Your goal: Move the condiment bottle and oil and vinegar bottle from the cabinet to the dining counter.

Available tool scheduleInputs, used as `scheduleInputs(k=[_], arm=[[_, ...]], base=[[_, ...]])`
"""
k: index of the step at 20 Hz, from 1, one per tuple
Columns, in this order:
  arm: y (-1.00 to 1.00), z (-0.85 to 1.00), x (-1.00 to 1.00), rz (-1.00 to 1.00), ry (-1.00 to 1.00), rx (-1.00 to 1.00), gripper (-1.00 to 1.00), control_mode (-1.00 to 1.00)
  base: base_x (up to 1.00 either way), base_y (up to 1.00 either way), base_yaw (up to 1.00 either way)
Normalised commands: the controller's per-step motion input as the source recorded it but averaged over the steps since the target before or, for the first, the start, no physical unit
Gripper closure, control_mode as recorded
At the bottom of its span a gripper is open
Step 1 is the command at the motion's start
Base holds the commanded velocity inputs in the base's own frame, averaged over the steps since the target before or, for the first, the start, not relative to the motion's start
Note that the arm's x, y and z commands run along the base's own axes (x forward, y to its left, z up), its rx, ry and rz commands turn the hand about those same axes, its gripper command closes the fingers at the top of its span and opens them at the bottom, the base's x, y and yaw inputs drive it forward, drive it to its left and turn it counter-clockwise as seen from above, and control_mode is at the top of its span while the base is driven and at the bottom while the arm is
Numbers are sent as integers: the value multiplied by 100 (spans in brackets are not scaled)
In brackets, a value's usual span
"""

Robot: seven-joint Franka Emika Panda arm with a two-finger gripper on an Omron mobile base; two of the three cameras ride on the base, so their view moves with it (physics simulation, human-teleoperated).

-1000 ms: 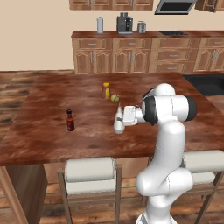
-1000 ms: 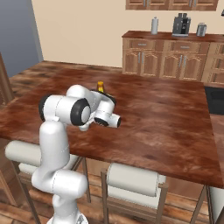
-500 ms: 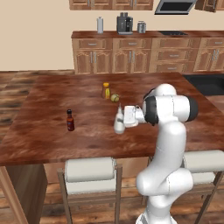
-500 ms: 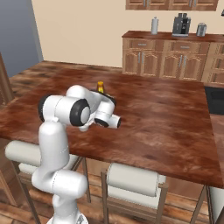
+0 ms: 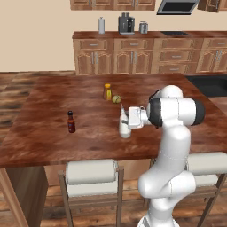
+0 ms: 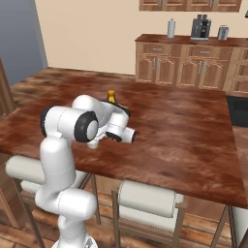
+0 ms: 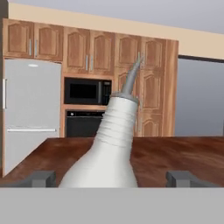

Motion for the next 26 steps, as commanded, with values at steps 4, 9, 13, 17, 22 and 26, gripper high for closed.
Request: scheduleInputs(k=[4,9,13,17,22,26], arm=[[-4,11,-11,0,0,0,-100,-100],[0,-12,-9,0,-4,0,-100,-100],[-1,-15,-28,0,-8,0,-100,-100],[-14,3,-49,0,-6,0,-100,-100],[-33,14,-48,0,-4,0,-100,-100],[-38,24,-41,0,-4,0,-100,-100]], base=[[0,0,0],[0,0,0],[0,0,0],[0,0,0],[0,0,0],[0,0,0]])
